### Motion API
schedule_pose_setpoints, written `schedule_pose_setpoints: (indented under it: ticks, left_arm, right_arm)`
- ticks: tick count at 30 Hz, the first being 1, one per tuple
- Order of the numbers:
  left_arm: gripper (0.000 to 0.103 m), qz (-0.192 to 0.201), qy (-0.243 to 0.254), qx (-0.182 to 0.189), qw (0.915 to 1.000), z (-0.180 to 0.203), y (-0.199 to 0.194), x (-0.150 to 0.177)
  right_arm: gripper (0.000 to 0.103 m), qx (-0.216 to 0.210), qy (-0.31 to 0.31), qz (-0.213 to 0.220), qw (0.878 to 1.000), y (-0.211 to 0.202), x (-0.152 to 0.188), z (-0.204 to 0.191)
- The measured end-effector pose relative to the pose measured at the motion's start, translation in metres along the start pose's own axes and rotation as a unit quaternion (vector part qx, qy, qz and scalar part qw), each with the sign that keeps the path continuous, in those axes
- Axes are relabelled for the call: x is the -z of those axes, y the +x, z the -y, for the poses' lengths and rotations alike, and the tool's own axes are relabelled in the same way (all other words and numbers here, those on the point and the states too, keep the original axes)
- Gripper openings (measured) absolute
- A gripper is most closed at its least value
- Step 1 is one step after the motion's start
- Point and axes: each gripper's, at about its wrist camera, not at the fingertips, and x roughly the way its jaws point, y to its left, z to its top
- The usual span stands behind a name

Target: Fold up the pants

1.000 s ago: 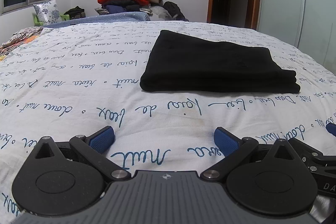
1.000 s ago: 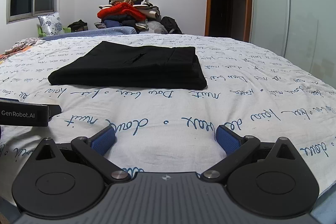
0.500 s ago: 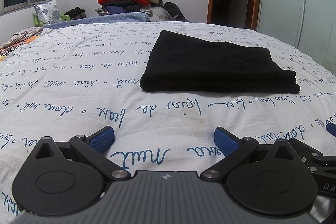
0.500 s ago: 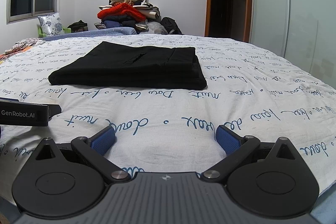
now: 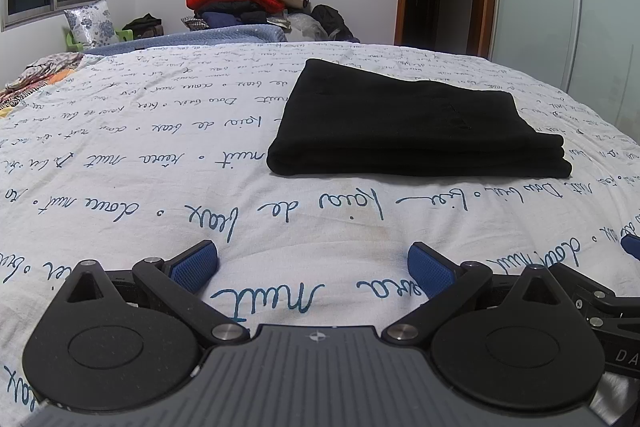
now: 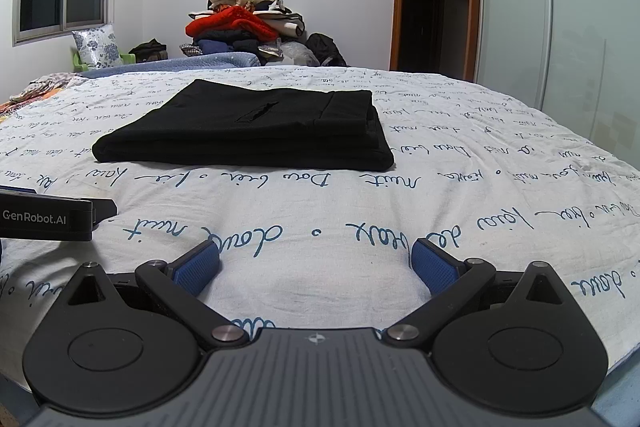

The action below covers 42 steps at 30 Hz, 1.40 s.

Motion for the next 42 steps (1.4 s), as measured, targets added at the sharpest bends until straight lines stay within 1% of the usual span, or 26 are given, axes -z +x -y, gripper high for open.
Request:
schedule_pose_setpoints:
  ticks: [29, 34, 36, 40, 42]
  left_arm:
    - [0.103, -0.003, -0.003, -0.001, 1.0000, 0.002, 0.000, -0.001]
    - [0.103, -0.011, -0.004, -0.005, 0.9999, 0.004, 0.000, -0.002]
    - [0.103, -0.018, -0.005, -0.005, 0.9998, 0.004, 0.000, -0.004]
    - [0.103, -0.031, -0.010, 0.003, 0.9995, 0.001, 0.002, -0.009]
    - [0.103, -0.034, -0.013, 0.004, 0.9993, 0.002, 0.002, -0.009]
  right_arm:
    - [0.103, -0.001, -0.001, 0.000, 1.000, -0.002, 0.001, 0.008]
    - [0.103, -0.001, -0.001, -0.001, 1.000, -0.003, 0.001, 0.010]
    - [0.103, -0.002, -0.002, -0.010, 1.000, -0.005, -0.001, 0.016]
    - [0.103, -0.012, -0.002, -0.055, 0.998, 0.000, -0.017, 0.025]
    - [0.103, -0.016, -0.005, -0.066, 0.998, -0.001, -0.020, 0.030]
